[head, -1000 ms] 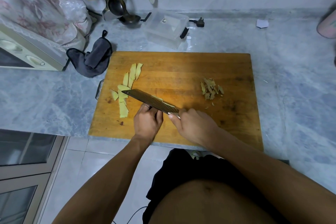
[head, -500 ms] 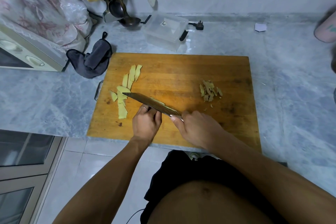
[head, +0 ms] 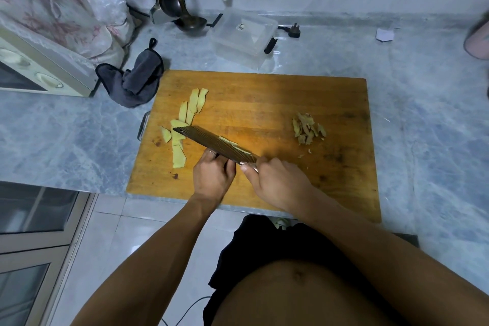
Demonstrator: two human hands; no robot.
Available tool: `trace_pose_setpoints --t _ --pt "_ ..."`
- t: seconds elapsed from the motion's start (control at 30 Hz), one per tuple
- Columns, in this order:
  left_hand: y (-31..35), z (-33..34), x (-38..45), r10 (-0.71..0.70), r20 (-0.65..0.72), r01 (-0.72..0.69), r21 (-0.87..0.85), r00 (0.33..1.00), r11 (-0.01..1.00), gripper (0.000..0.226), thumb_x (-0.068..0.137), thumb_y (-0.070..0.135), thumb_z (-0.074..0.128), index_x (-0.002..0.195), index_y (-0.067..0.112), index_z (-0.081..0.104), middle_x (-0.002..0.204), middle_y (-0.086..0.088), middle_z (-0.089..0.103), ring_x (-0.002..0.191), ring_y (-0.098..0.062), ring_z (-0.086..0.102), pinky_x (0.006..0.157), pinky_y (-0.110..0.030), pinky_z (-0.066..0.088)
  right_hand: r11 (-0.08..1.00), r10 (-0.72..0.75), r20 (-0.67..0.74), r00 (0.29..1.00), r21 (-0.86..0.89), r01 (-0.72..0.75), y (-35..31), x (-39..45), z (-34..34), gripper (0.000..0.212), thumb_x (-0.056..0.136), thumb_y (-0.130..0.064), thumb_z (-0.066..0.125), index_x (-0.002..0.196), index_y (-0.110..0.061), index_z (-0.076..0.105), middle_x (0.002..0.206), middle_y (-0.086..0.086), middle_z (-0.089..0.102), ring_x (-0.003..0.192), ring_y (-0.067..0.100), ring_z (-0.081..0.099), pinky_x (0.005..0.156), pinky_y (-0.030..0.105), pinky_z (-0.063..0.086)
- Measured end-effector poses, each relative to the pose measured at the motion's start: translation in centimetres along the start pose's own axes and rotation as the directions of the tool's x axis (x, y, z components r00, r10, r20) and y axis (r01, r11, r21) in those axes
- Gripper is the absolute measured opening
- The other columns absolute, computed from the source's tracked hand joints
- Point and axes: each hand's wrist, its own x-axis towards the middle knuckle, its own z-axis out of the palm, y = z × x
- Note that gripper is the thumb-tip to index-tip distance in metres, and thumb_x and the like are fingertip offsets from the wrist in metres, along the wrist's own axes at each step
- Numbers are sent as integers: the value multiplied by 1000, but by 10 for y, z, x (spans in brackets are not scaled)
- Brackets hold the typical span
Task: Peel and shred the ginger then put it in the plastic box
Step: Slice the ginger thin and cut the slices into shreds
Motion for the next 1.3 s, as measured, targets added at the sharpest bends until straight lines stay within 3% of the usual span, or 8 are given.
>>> trace_pose_setpoints --t 0.33,0.67,0.83,1.03,1.3 --pt "-3 3 -1 -28 -8 28 -35 1000 999 39 86 32 46 83 7 76 88 -17 70 65 -35 67 53 -33 51 1000 13 -5 1000 4 -13 9 -17 -6 57 104 -55 24 106 -9 58 100 16 65 93 37 64 65 34 33" --pt "-1 2 -1 -46 9 46 -30 999 998 22 83 20 59 79 3 73 82 -18 69 60 -35 65 51 -32 51 1000 24 -12 1000 11 -24 7 -17 -1 56 105 -54 24 107 -10 58 100 15 66 93 37 65 65 33 34" --pt "-3 3 -2 -60 7 60 -34 998 998 35 85 28 51 75 3 72 84 -18 69 57 -35 64 50 -32 50 1000 12 -10 1000 14 -12 5 -9 0 55 105 -53 26 104 -10 59 95 14 66 88 37 66 62 33 35" --pt "0 1 -2 -83 27 84 -34 996 996 19 80 17 64 69 2 71 79 -19 67 52 -35 62 48 -30 48 999 -23 -40 999 -42 21 3 -4 5 55 106 -52 24 106 -9 59 95 14 67 87 37 67 61 34 35" --pt "3 1 -1 -91 4 91 -53 996 994 16 81 16 63 78 5 73 93 -19 71 60 -37 64 51 -31 49 1000 6 -34 999 -1 -6 10 -16 -2 56 105 -54 25 104 -9 59 100 16 65 94 40 64 65 35 35"
